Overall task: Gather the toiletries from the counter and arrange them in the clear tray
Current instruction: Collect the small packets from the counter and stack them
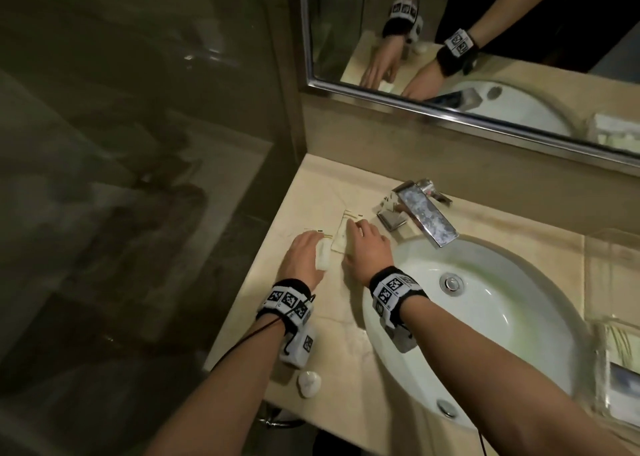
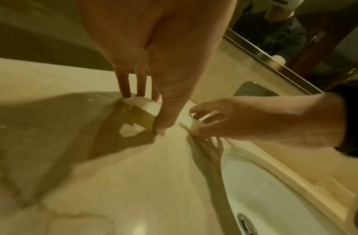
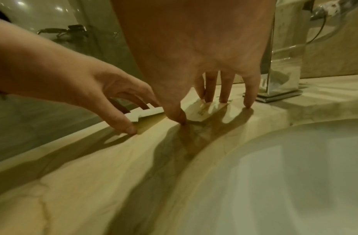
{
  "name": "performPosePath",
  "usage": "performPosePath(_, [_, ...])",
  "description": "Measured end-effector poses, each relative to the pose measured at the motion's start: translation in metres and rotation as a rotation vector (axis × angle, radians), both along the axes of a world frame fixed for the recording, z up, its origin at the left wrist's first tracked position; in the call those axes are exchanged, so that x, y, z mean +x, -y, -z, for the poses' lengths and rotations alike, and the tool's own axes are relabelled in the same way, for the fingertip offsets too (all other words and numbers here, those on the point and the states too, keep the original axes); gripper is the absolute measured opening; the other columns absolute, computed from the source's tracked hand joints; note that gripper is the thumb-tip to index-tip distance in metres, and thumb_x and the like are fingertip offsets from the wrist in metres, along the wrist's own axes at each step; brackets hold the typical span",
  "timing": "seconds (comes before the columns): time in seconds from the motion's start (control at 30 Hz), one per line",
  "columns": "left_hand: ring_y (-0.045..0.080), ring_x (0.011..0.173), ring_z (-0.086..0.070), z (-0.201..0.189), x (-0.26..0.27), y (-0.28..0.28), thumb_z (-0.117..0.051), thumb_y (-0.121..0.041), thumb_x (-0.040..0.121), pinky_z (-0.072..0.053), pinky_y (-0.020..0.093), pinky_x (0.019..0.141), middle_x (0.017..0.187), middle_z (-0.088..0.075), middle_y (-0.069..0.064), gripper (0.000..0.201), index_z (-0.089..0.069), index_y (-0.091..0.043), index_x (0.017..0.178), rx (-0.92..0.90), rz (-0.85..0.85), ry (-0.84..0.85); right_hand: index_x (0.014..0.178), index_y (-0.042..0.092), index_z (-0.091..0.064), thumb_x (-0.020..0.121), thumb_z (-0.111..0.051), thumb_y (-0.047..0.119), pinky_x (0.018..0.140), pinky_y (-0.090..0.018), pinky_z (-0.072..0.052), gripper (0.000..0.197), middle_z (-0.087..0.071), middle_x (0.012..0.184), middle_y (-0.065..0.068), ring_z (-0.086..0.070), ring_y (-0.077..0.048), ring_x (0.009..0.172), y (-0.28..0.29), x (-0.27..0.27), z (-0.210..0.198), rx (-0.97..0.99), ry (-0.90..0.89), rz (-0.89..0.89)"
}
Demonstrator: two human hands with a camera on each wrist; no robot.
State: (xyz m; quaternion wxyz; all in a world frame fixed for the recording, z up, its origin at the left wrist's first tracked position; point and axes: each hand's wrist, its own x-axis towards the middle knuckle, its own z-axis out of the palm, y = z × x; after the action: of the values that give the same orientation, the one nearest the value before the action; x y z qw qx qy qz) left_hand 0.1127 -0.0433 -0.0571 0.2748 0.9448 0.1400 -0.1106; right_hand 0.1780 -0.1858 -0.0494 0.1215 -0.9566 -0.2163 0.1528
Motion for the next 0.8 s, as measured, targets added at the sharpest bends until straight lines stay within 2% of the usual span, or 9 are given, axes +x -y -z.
performPosePath(0.1, [0.018, 0.129, -0.041, -0.005, -0.001, 0.003, -0.069, -0.004, 0.077, -0.037, 0.028, 0.107, 0.138, -0.048, -0.002, 0.061, -0.049, -0.02, 0.132, 0.017, -0.028, 0.041, 0.134, 0.008, -0.041, 0.085, -0.055, 0.003, 0.096, -0.045, -0.043, 0.051, -0.044, 0.134, -0.012, -0.043, -0.032, 0.123, -0.002, -0.004, -0.007, -0.033, 0.018, 0.004])
performPosePath(0.23, [0.027, 0.103, -0.061, -0.02, 0.001, 0.005, -0.06, -0.01, 0.087, -0.052, 0.036, 0.087, 0.112, -0.065, 0.006, 0.03, -0.059, -0.021, 0.115, -0.092, -0.241, 0.03, 0.124, 0.006, -0.049, 0.085, -0.052, -0.001, 0.09, -0.042, -0.044, 0.039, -0.051, 0.126, -0.012, -0.049, -0.032, 0.114, 0.0, -0.007, -0.011, -0.03, 0.038, -0.01])
performPosePath(0.33, [0.03, 0.099, -0.063, -0.033, -0.001, 0.002, -0.061, -0.016, 0.09, -0.054, 0.032, 0.083, 0.113, -0.065, 0.013, 0.029, -0.055, -0.011, 0.118, -0.246, -0.337, 0.041, 0.113, 0.007, -0.06, 0.092, -0.052, 0.006, 0.083, -0.036, -0.047, 0.022, -0.063, 0.109, -0.012, -0.06, -0.031, 0.101, 0.013, -0.006, -0.021, 0.218, -0.047, 0.11])
performPosePath(0.4, [0.023, 0.083, -0.066, -0.041, -0.005, 0.003, -0.068, -0.014, 0.086, -0.056, 0.02, 0.068, 0.116, -0.064, 0.011, 0.038, -0.054, -0.006, 0.12, -0.445, -0.386, 0.05, 0.116, 0.004, -0.061, 0.095, -0.055, 0.012, 0.082, -0.033, -0.049, 0.023, -0.067, 0.104, -0.01, -0.064, -0.03, 0.095, 0.026, -0.005, -0.031, 0.431, -0.121, 0.253])
performPosePath(0.43, [0.022, 0.074, -0.068, -0.046, -0.008, 0.006, -0.071, -0.012, 0.083, -0.057, 0.021, 0.062, 0.114, -0.066, 0.012, 0.038, -0.057, -0.005, 0.118, -0.564, -0.418, 0.035, 0.12, 0.004, -0.06, 0.095, -0.057, 0.014, 0.084, -0.034, -0.051, 0.027, -0.066, 0.104, -0.006, -0.065, -0.028, 0.093, 0.034, -0.007, -0.035, 0.509, -0.165, 0.323])
performPosePath(0.5, [0.028, 0.071, -0.07, -0.055, -0.013, 0.012, -0.075, -0.01, 0.079, -0.061, 0.04, 0.068, 0.107, -0.071, 0.015, 0.033, -0.062, -0.006, 0.109, -0.73, -0.475, 0.006, 0.125, 0.005, -0.058, 0.094, -0.061, 0.016, 0.087, -0.039, -0.056, 0.033, -0.065, 0.107, -0.001, -0.068, -0.026, 0.092, 0.052, -0.009, -0.044, 0.626, -0.25, 0.426])
performPosePath(0.57, [0.033, 0.075, -0.07, -0.065, -0.017, 0.024, -0.077, -0.008, 0.077, -0.059, 0.053, 0.071, 0.099, -0.073, 0.013, 0.033, -0.063, -0.007, 0.107, -0.79, -0.491, -0.008, 0.126, 0.007, -0.058, 0.093, -0.061, 0.013, 0.084, -0.043, -0.059, 0.033, -0.068, 0.112, -0.008, -0.07, -0.025, 0.092, 0.072, -0.014, -0.049, 0.739, -0.35, 0.53])
performPosePath(0.73, [0.014, 0.075, -0.068, -0.083, -0.025, 0.071, -0.073, 0.006, 0.076, -0.06, 0.028, 0.06, 0.096, -0.068, 0.006, 0.038, -0.057, -0.006, 0.108, -0.815, -0.436, -0.054, 0.122, 0.004, -0.059, 0.094, -0.058, 0.007, 0.079, -0.044, -0.061, 0.029, -0.069, 0.112, -0.015, -0.072, -0.026, 0.09, 0.129, -0.03, -0.055, 0.869, -0.492, 0.643])
performPosePath(0.8, [0.017, 0.083, -0.067, -0.08, -0.033, 0.093, -0.073, 0.007, 0.075, -0.059, 0.024, 0.06, 0.102, -0.067, 0.009, 0.042, -0.057, -0.004, 0.112, -0.792, -0.408, -0.083, 0.122, 0.0, -0.059, 0.095, -0.056, 0.006, 0.08, -0.042, -0.061, 0.028, -0.069, 0.112, -0.017, -0.071, -0.029, 0.093, 0.155, -0.04, -0.054, 0.857, -0.523, 0.656])
